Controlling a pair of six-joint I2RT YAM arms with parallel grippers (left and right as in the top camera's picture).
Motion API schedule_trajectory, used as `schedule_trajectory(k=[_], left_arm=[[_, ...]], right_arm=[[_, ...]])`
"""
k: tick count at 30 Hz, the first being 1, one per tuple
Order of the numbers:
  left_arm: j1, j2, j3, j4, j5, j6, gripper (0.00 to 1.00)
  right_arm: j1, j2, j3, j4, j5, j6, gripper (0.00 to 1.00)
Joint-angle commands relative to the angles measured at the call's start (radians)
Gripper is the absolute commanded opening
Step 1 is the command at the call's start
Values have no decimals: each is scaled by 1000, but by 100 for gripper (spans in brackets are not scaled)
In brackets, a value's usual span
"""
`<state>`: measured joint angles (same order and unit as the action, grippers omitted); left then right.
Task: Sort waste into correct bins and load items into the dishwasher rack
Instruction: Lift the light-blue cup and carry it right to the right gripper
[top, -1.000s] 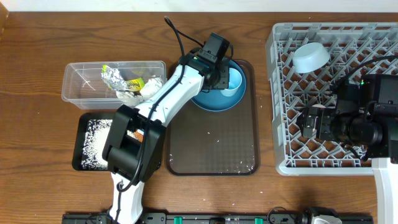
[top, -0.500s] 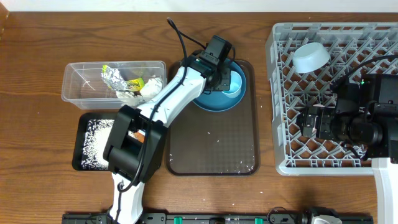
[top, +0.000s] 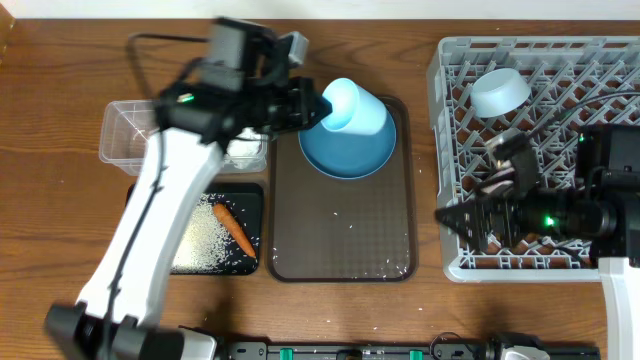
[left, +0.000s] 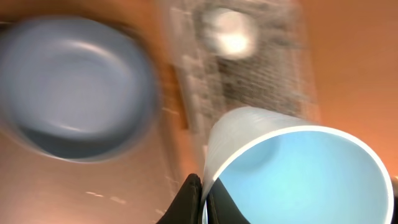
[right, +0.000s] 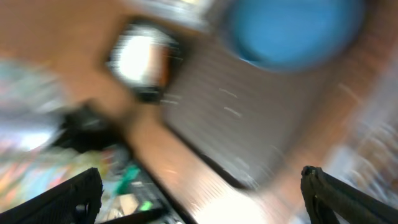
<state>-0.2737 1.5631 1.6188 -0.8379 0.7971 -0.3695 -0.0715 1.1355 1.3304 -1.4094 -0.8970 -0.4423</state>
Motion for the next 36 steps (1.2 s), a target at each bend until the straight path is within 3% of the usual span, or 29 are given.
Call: schedule_trajectory(k=[1, 5, 12, 18, 25, 36], left_arm=[[14, -6, 5, -37, 467, 72, 6], [-7, -9, 5, -44, 671, 84, 6], [-93, -9, 5, -44, 705, 84, 6], [-137, -9, 5, -44, 706, 89, 6], [-176, -9, 5, -44, 618, 96, 6], [-182, -9, 5, -44, 600, 104, 6]], right_arm=[[-15, -20, 16, -8, -405, -301, 99], [-4, -20, 16, -5, -469, -352, 99], [31, -20, 16, 8, -500, -396, 99], [33, -20, 16, 26, -460, -401, 99], [33, -20, 16, 103, -607, -401, 99], [34, -18, 16, 108, -643, -374, 90]])
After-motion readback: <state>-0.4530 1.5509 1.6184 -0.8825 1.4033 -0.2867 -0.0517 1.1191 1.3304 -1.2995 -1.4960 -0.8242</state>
